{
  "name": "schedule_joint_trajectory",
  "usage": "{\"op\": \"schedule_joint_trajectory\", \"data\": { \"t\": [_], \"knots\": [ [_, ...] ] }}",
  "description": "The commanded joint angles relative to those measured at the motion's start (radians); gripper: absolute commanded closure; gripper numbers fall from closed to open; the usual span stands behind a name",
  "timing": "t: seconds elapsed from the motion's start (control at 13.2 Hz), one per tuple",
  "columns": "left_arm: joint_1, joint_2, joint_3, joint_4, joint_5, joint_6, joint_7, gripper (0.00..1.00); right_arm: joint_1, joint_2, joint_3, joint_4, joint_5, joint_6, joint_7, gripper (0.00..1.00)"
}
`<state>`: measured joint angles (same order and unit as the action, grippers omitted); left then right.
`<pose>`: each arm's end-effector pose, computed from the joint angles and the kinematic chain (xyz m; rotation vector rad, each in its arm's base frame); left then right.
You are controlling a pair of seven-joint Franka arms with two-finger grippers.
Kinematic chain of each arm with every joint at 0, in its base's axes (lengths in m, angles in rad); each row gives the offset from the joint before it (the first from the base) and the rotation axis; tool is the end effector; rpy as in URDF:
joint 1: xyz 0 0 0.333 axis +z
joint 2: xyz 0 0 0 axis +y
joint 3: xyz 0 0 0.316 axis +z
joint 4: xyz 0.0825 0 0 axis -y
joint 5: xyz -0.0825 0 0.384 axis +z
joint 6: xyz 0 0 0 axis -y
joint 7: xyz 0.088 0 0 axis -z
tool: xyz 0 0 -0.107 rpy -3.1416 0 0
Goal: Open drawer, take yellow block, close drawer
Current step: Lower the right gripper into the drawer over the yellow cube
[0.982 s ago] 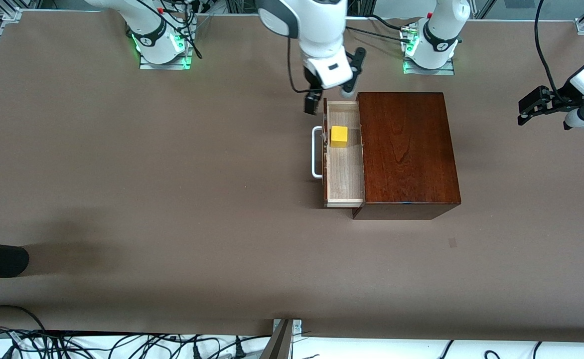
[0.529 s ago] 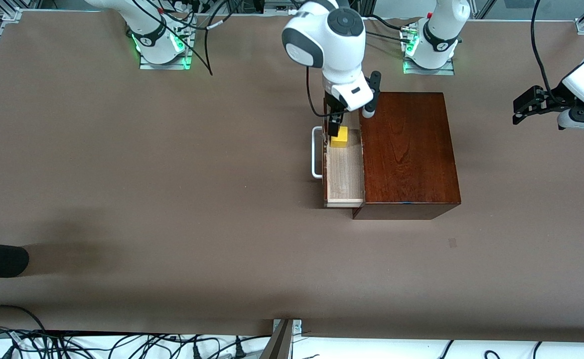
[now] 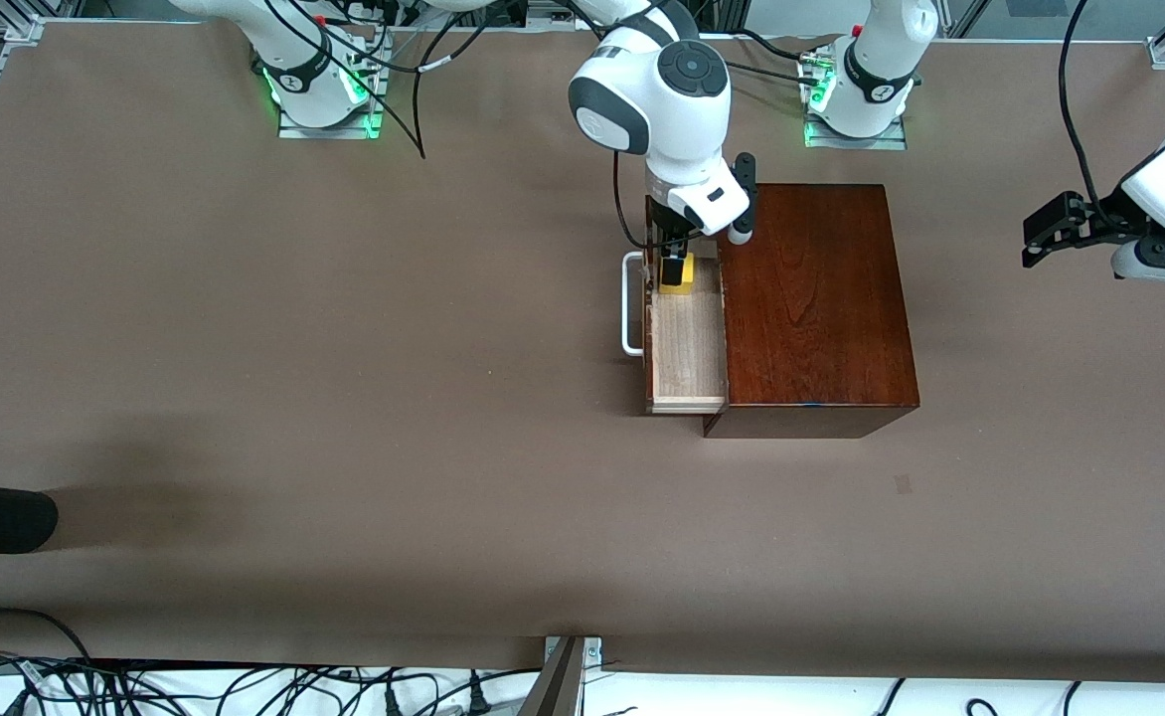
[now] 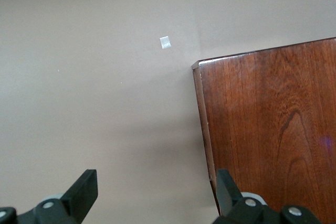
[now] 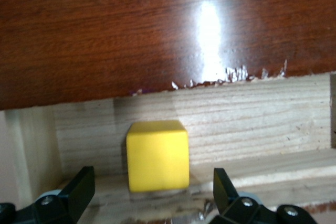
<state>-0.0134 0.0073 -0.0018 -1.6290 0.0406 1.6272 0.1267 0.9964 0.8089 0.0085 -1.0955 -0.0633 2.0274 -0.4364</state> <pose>0.5604 -0.0044 0.5979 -3.0935 0.2237 0.0176 0.4209 0.6519 0.3484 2.3213 2.0830 0.2073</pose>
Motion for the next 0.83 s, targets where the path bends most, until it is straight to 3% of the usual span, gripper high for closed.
{"op": "schedule_joint_trajectory", "data": {
  "t": [0.0,0.38,0.45,0.6,0.68,0.76],
  "knots": [
    [-0.002,0.019,0.003,0.041,-0.025,-0.020,0.019,0.00,0.008,0.045,-0.010,0.039,-0.012,0.031,-0.013,0.00],
    [-0.011,0.030,-0.004,0.058,-0.025,-0.021,0.019,0.00,0.008,0.065,-0.010,0.039,-0.012,0.054,-0.015,0.03],
    [-0.014,0.030,-0.004,0.060,-0.025,-0.021,0.019,0.00,0.008,0.070,-0.010,0.039,-0.023,0.057,-0.018,0.19],
    [-0.016,0.033,-0.004,0.061,-0.024,-0.018,0.018,0.00,0.007,0.065,-0.010,0.039,-0.023,0.044,-0.018,0.82],
    [-0.017,0.033,-0.004,0.061,-0.024,-0.018,0.018,0.00,0.007,0.061,-0.012,0.039,-0.021,0.028,-0.015,1.00],
    [-0.017,0.034,-0.004,0.063,-0.024,-0.018,0.018,0.00,0.007,0.061,-0.013,0.040,-0.021,0.014,-0.012,1.00]
  ]
}}
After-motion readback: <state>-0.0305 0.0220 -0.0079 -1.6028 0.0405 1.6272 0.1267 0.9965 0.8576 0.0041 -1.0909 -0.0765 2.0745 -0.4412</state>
